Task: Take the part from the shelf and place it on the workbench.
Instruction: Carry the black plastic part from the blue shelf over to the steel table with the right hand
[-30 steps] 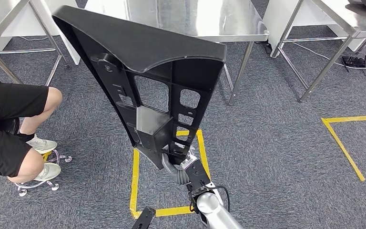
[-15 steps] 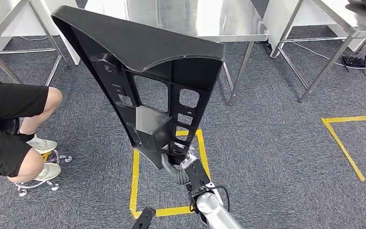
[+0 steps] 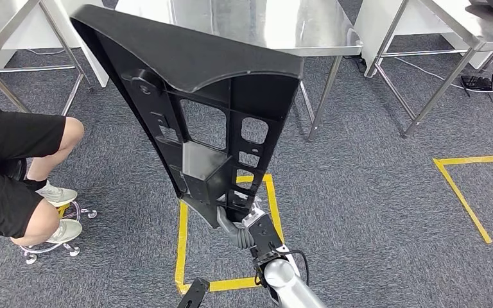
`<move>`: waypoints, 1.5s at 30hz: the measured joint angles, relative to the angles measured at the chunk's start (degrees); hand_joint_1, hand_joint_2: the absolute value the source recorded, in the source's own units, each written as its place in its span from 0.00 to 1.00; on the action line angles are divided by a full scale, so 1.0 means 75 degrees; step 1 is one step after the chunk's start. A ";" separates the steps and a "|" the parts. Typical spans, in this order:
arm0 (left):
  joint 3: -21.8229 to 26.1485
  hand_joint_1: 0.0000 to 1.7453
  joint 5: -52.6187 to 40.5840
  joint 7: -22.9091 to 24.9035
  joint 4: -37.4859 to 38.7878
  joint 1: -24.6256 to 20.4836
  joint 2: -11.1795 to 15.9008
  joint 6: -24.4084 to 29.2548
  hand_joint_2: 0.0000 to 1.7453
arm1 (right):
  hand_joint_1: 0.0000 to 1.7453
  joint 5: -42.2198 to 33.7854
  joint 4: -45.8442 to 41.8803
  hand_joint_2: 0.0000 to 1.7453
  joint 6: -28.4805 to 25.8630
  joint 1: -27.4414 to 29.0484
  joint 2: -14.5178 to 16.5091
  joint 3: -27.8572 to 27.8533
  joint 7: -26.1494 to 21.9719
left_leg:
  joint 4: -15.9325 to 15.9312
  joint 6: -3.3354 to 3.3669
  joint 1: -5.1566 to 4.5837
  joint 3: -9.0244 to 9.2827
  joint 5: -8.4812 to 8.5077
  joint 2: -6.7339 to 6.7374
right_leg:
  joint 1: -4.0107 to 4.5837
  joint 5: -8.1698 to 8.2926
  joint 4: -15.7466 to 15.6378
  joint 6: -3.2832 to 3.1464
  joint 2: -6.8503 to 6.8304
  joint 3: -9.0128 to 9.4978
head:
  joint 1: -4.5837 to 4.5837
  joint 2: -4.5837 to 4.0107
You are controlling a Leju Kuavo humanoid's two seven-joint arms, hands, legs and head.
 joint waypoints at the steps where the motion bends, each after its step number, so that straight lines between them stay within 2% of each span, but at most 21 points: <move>1: -0.0001 0.00 0.0001 0.0012 0.0000 0.0000 0.0001 0.0009 1.00 | 1.00 0.0000 0.0000 1.00 0.0010 -0.0002 0.0000 0.0004 0.0000 | 0.0003 0.0005 -0.0007 -0.0001 -0.0001 0.0000 | -0.0009 0.0003 0.0000 0.0005 0.0000 0.0000 | 0.0000 0.0000; 5: 0.0000 0.00 0.0017 0.0055 0.0000 -0.0004 0.0001 0.0042 1.00 | 1.00 0.0001 0.0000 1.00 0.0053 -0.0006 0.0002 0.0039 0.0000 | 0.0011 0.0071 -0.0038 -0.0012 -0.0009 0.0001 | -0.0065 0.0015 -0.0024 0.0070 0.0002 0.0002 | -0.0001 0.0000; 8: -0.0002 0.00 0.0022 0.0061 0.0000 -0.0008 0.0001 0.0043 1.00 | 1.00 0.0003 -0.0001 1.00 0.0078 -0.0020 0.0015 0.0053 0.0000 | -0.0106 0.0181 0.0032 0.0049 0.0048 0.0031 | -0.0041 -0.0095 0.0160 0.0132 -0.0055 -0.0116 | 0.0011 0.0000; 11: -0.0003 0.00 0.0025 0.0062 0.0002 -0.0006 0.0001 0.0039 1.00 | 1.00 0.0003 0.0001 1.00 0.0085 -0.0029 -0.0001 0.0089 0.0002 | -0.0150 0.0224 0.0077 0.0082 0.0066 0.0082 | -0.0043 -0.0646 0.1508 0.0096 -0.0138 -0.0804 | 0.0053 0.0000; 13: -0.0003 0.00 0.0028 0.0062 0.0005 -0.0004 0.0001 0.0037 1.00 | 1.00 0.0003 0.0008 1.00 0.0086 0.0006 -0.0031 0.0112 0.0005 | -0.0143 0.0199 0.0089 0.0087 0.0045 0.0095 | -0.0064 -0.0839 0.2244 0.0142 -0.0154 -0.1206 | 0.0054 0.0000; 14: -0.0003 0.00 0.0029 0.0062 0.0006 -0.0005 0.0001 0.0036 1.00 | 1.00 0.0003 0.0012 1.00 0.0086 0.0021 -0.0044 0.0117 0.0006 | -0.0139 0.0172 0.0103 0.0102 0.0027 0.0094 | -0.0080 -0.0749 0.2157 0.0201 -0.0165 -0.1179 | 0.0057 0.0000; 15: -0.0003 0.00 0.0030 0.0062 0.0006 -0.0005 0.0001 0.0035 1.00 | 1.00 0.0004 0.0014 1.00 0.0086 0.0028 -0.0055 0.0120 0.0006 | -0.0134 0.0132 0.0125 0.0129 -0.0001 0.0092 | -0.0103 -0.0555 0.1755 0.0278 -0.0189 -0.0988 | 0.0056 0.0000; 17: -0.0003 0.00 0.0031 0.0062 0.0006 -0.0007 0.0004 0.0035 1.00 | 1.00 0.0004 0.0014 1.00 0.0086 0.0023 -0.0060 0.0136 0.0007 | -0.0109 0.0017 0.0132 0.0185 -0.0085 0.0088 | -0.0134 -0.0150 0.0630 0.0385 -0.0278 -0.0408 | 0.0072 0.0000; 19: -0.0006 0.00 0.0035 0.0061 0.0006 -0.0007 0.0008 0.0041 1.00 | 1.00 0.0000 0.0012 1.00 0.0086 0.0023 -0.0061 0.0158 0.0011 | -0.0089 -0.0089 0.0106 0.0211 -0.0157 0.0090 | -0.0119 -0.0031 0.0119 0.0298 -0.0305 -0.0126 | 0.0071 0.0000; 21: -0.0009 0.00 0.0047 0.0060 0.0005 -0.0008 0.0010 0.0045 1.00 | 1.00 -0.0005 0.0010 1.00 0.0086 0.0029 -0.0067 0.0168 0.0014 | -0.0102 -0.0160 0.0121 0.0235 -0.0196 0.0098 | -0.0095 -0.0079 0.0140 0.0123 -0.0254 -0.0119 | 0.0055 0.0000; 24: -0.0014 0.00 0.0057 0.0059 0.0003 -0.0012 0.0010 0.0043 1.00 | 1.00 -0.0012 0.0002 1.00 0.0086 0.0031 -0.0063 0.0167 0.0017 | -0.0104 -0.0240 0.0180 0.0246 -0.0259 0.0109 | -0.0141 -0.0105 0.0135 -0.0011 -0.0216 -0.0075 | 0.0052 0.0000; 28: -0.0017 0.00 0.0057 0.0058 0.0004 -0.0011 0.0010 0.0046 1.00 | 1.00 -0.0012 -0.0001 1.00 0.0083 0.0029 -0.0060 0.0167 0.0018 | 0.0083 -0.0253 0.0189 0.0156 -0.0350 0.0103 | -0.0141 -0.0126 0.0132 -0.0049 -0.0206 -0.0043 | 0.0046 0.0000; 29: -0.0020 0.00 0.0057 0.0057 0.0004 -0.0010 0.0011 0.0048 1.00 | 1.00 -0.0012 -0.0003 1.00 0.0081 0.0027 -0.0060 0.0167 0.0018 | 0.0431 -0.0264 0.0190 -0.0013 -0.0500 0.0096 | -0.0131 -0.0154 0.0132 -0.0090 -0.0201 -0.0010 | 0.0040 0.0000; 30: -0.0023 0.00 0.0057 0.0056 0.0005 -0.0008 0.0012 0.0050 1.00 | 1.00 -0.0012 -0.0004 1.00 0.0079 0.0031 -0.0061 0.0167 0.0021 | 0.1053 -0.0268 0.0190 -0.0395 -0.0662 0.0089 | -0.0099 -0.0210 0.0132 -0.0156 -0.0189 0.0054 | 0.0035 0.0000; 31: -0.0025 0.00 0.0057 0.0056 0.0006 -0.0007 0.0012 0.0052 1.00 | 1.00 -0.0013 -0.0006 1.00 0.0077 0.0034 -0.0061 0.0168 0.0025 | 0.1332 -0.0238 0.0187 -0.0650 -0.0578 0.0082 | -0.0059 -0.0292 0.0132 -0.0216 -0.0161 0.0162 | 0.0030 0.0000; 33: -0.0027 0.00 0.0057 0.0056 0.0006 -0.0007 0.0017 0.0052 1.00 | 1.00 -0.0017 -0.0007 1.00 0.0077 0.0041 -0.0052 0.0169 0.0031 | 0.1016 -0.0105 0.0161 -0.0767 -0.0054 0.0065 | 0.0019 -0.0448 0.0125 -0.0253 -0.0104 0.0357 | 0.0039 0.0000; 34: -0.0030 0.00 0.0057 0.0055 0.0006 -0.0011 0.0019 0.0054 1.00 | 1.00 -0.0020 -0.0009 1.00 0.0077 0.0033 -0.0044 0.0171 0.0030 | 0.0437 -0.0037 0.0134 -0.0524 0.0220 0.0057 | 0.0038 -0.0502 0.0120 -0.0224 -0.0078 0.0412 | 0.0040 0.0000; 38: -0.0058 0.00 0.0076 0.0060 0.0007 -0.0004 0.0019 0.0073 1.00 | 1.00 -0.0030 -0.0012 1.00 0.0072 0.0037 -0.0036 0.0172 0.0038 | -0.0031 0.0067 0.0053 -0.0246 0.0183 0.0031 | 0.0037 -0.0500 0.0151 -0.0017 -0.0087 0.0431 | 0.0041 0.0000; 40: -0.0082 0.00 0.0078 0.0061 0.0006 -0.0007 0.0015 0.0105 1.00 | 1.00 -0.0025 -0.0013 1.00 0.0066 0.0021 -0.0041 0.0173 0.0042 | -0.0115 0.0122 0.0094 -0.0100 0.0172 0.0025 | 0.0041 -0.0613 0.0502 0.0029 -0.0126 0.0265 | 0.0053 0.0000; 43: -0.0110 0.00 0.0077 0.0064 0.0008 -0.0009 0.0012 0.0151 1.00 | 1.00 -0.0020 -0.0012 1.00 0.0061 0.0012 -0.0069 0.0176 0.0042 | -0.0144 0.0179 0.0112 0.0010 0.0095 0.0040 | 0.0022 -0.1031 0.1845 0.0057 -0.0154 -0.0600 | 0.0074 0.0000; 45: -0.0122 0.00 0.0077 0.0066 0.0009 -0.0006 0.0012 0.0165 1.00 | 1.00 -0.0023 -0.0010 1.00 0.0060 0.0046 -0.0105 0.0176 0.0043 | -0.0142 0.0165 0.0118 0.0080 0.0017 0.0029 | -0.0005 -0.1074 0.2256 0.0114 -0.0161 -0.1011 | 0.0079 0.0000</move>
